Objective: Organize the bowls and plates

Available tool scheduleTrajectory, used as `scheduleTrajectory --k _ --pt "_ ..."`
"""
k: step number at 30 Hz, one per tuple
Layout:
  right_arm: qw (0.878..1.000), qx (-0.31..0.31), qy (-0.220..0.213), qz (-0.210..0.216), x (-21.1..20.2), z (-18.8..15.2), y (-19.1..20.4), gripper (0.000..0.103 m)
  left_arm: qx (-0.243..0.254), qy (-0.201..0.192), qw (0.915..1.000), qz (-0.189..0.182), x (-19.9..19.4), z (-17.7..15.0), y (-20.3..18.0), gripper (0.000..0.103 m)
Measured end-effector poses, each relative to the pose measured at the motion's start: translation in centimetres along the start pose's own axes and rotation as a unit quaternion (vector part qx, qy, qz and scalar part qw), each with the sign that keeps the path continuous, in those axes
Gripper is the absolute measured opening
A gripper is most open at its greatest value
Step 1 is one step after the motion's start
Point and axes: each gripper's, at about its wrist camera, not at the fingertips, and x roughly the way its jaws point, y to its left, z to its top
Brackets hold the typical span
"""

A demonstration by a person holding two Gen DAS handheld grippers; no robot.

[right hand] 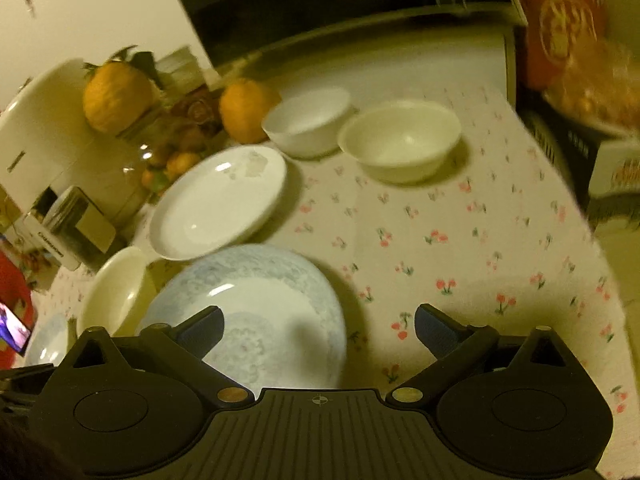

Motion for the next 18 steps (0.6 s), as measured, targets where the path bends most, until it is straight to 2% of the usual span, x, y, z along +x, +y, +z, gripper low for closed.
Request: scheduleTrajectory --k 4,6,7,9,11,13,15,18 --pt "1.000 0.006 0.011 0.020 0.7 -0.3 -0.1 0.082 -0.001 0.001 1.0000 0.000 0.7 0.1 -0.2 0.042" --pt "1.000 -0.003 0.015 0.026 0.9 -0.4 0.3 0.068 -0.002 0.002 1.0000 0.007 1.1 0.1 -0.1 0.036" --pt "0.999 -0.006 0.017 0.027 1.0 -0.4 0.5 0.065 -0.004 0.003 0.9999 0.009 1.2 0.1 0.1 0.030" --pt "0.999 -0.006 0.020 0.027 1.4 -0.4 0.7 0.050 -0.012 0.007 0.9998 0.014 1.6 0.1 0.4 0.017" --pt "0.999 0.002 0.022 0.025 1.6 -0.4 0.6 0.041 -0.014 0.009 0.9997 0.015 1.8 0.1 0.4 0.013" --pt "1.000 0.006 0.019 0.016 1.7 -0.4 0.4 0.033 -0.008 0.008 0.9997 0.020 1.8 0.1 0.2 0.012" --pt "1.000 0.016 0.018 0.009 1.6 -0.3 -0.1 0.021 0.003 0.006 0.9996 0.029 1.8 0.0 -0.2 0.012" --pt "0.999 0.035 0.020 0.011 1.4 -0.3 -0.7 0.017 0.009 0.008 0.9995 0.029 1.7 -0.1 -0.4 0.012"
